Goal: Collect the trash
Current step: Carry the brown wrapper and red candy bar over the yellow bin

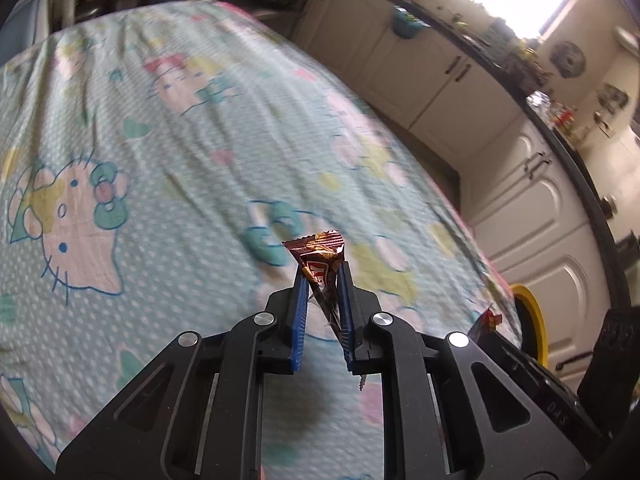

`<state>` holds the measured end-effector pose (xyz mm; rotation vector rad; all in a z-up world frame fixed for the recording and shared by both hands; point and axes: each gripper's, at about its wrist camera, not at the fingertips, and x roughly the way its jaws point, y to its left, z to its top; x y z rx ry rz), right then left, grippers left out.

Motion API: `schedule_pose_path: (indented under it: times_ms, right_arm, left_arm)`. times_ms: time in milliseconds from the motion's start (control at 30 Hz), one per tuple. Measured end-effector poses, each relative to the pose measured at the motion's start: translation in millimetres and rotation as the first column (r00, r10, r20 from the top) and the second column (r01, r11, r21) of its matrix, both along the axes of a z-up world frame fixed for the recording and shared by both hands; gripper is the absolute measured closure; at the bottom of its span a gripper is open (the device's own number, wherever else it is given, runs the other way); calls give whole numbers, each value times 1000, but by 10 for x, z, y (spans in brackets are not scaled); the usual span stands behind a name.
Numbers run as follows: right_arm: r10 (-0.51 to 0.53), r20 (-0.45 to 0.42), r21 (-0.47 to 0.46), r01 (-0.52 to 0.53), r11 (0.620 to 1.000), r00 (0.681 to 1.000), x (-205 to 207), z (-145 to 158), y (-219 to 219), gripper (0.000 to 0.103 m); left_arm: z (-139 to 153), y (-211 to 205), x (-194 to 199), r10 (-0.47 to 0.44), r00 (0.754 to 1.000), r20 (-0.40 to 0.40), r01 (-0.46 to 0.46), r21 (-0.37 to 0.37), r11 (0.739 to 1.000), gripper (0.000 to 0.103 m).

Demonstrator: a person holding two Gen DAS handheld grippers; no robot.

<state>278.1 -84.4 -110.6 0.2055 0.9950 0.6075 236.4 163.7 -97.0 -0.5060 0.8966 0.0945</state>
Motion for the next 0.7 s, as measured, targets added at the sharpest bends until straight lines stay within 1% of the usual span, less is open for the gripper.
schedule_pose_path:
  times_ms: [133,333,700]
  right_arm:
    - [-35,29,7,35,999,999,-32,121,-252,92]
    - [-112,69,27,110,994,991,-63,289,-725,92]
    - [-239,121,40,236,971,963,-136,470,-1418,92]
  left_arm:
    - [153,-269,11,-56,997,45,56,6,998,93]
    - [275,-677,103,-141,987,80,140,19,990,93]
    - [504,-1480,312,-288,949,129,281,71,957,93]
